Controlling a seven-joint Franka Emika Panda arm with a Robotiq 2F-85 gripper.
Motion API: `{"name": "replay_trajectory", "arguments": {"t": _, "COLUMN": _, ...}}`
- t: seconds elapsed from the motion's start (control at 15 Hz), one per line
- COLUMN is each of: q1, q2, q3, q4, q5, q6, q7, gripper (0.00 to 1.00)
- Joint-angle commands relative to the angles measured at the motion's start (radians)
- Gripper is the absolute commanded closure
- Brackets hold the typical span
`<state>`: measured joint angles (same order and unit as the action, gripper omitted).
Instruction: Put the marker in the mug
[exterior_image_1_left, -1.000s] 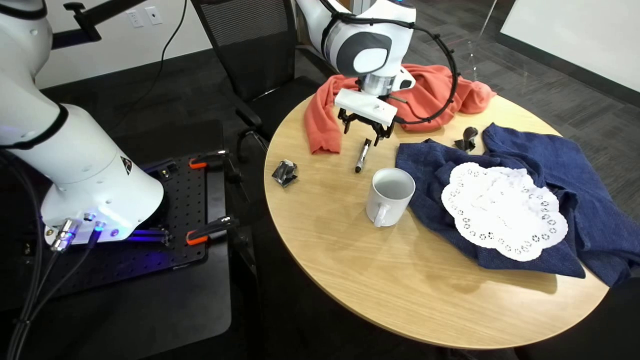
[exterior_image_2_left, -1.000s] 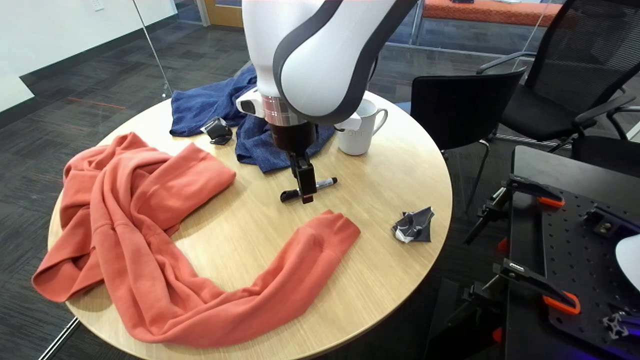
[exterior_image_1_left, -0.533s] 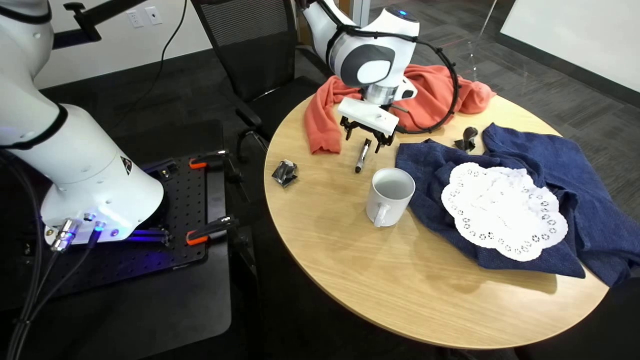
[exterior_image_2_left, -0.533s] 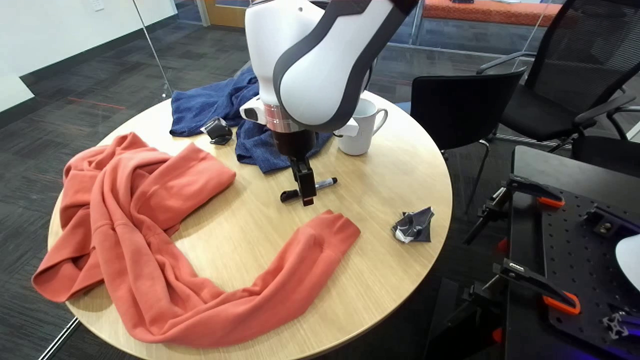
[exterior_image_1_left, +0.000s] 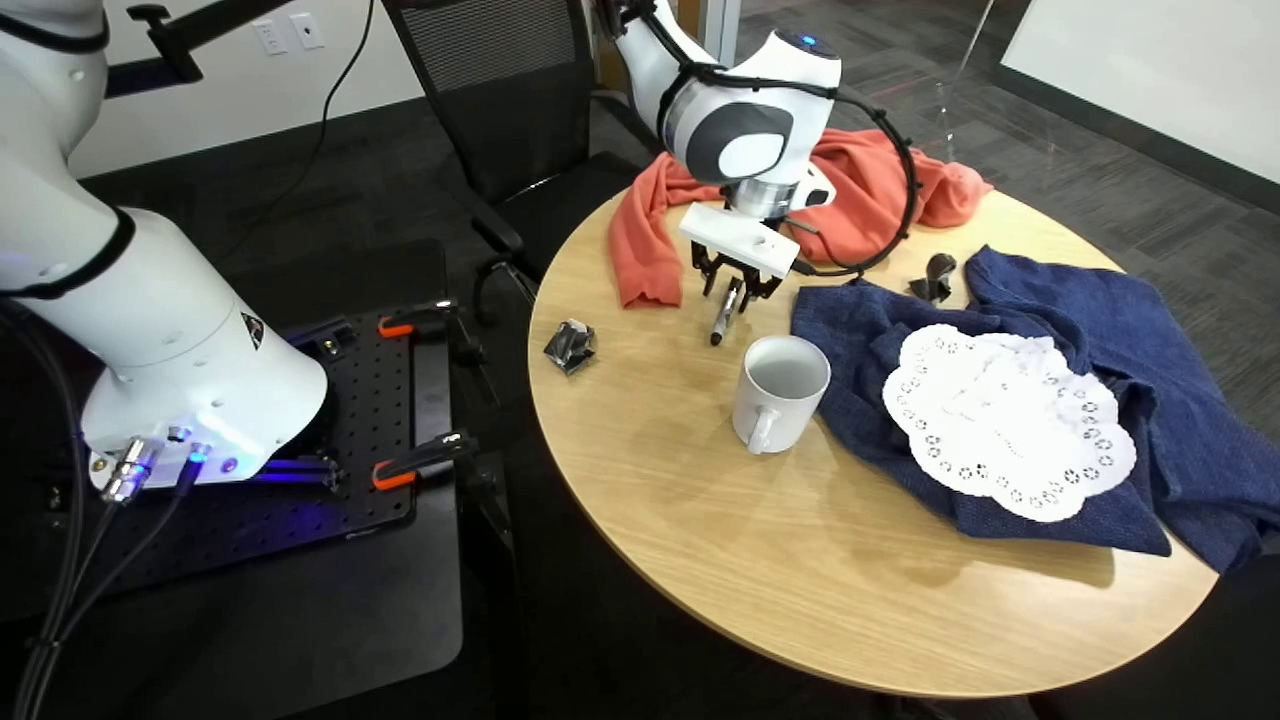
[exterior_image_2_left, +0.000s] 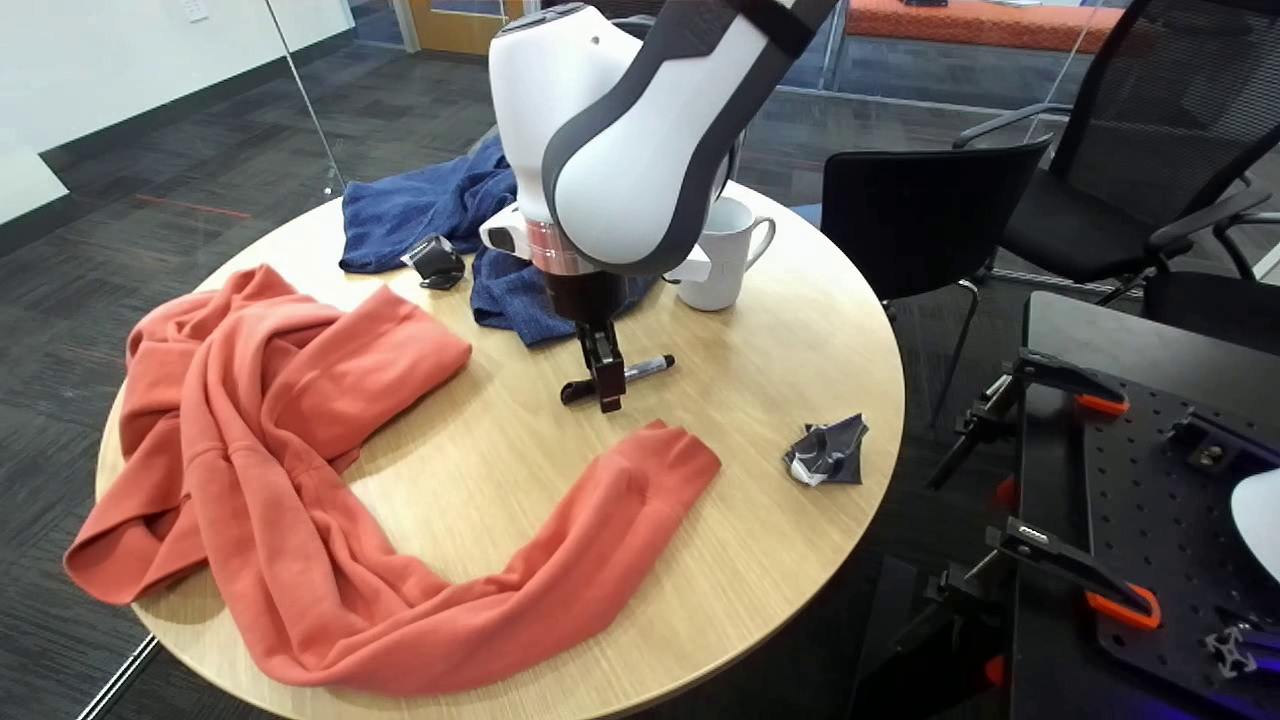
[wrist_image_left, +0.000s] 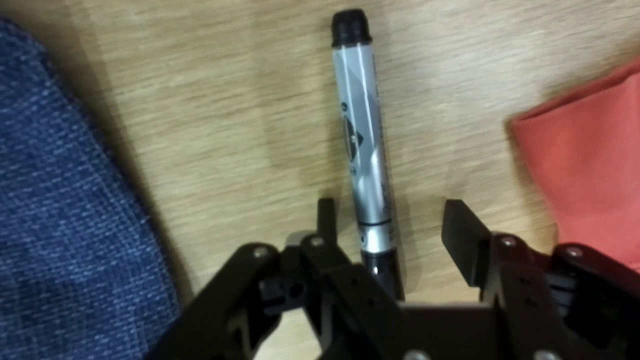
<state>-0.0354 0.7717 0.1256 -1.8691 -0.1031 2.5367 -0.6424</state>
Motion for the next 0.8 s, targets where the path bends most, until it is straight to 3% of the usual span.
{"name": "replay_trajectory", "arguments": {"t": 0.0, "q1": -0.022, "q2": 0.006, "q3": 0.016, "q4": 0.015, "q5": -0.016, "q6": 0.011, "q7": -0.006, "gripper": 0.73}}
{"name": "replay_trajectory", "arguments": {"t": 0.27, "q1": -0.021, "q2": -0.022, "q3": 0.014, "q4": -0.007, "q5": -0.014, "q6": 0.025, "q7": 0.012, "gripper": 1.00}}
{"name": "replay_trajectory", "arguments": {"t": 0.4, "q1": -0.019, "q2": -0.055, "q3": 0.017, "q4": -0.029, "q5": -0.007, "q6": 0.043, "q7": 0.027, "gripper": 0.95}}
{"name": "replay_trajectory", "arguments": {"t": 0.73, "q1": -0.008, "q2": -0.176, "q3": 0.021, "q4": -0.083, "q5": 0.004, "q6": 0.077, "q7": 0.116, "gripper": 0.95}}
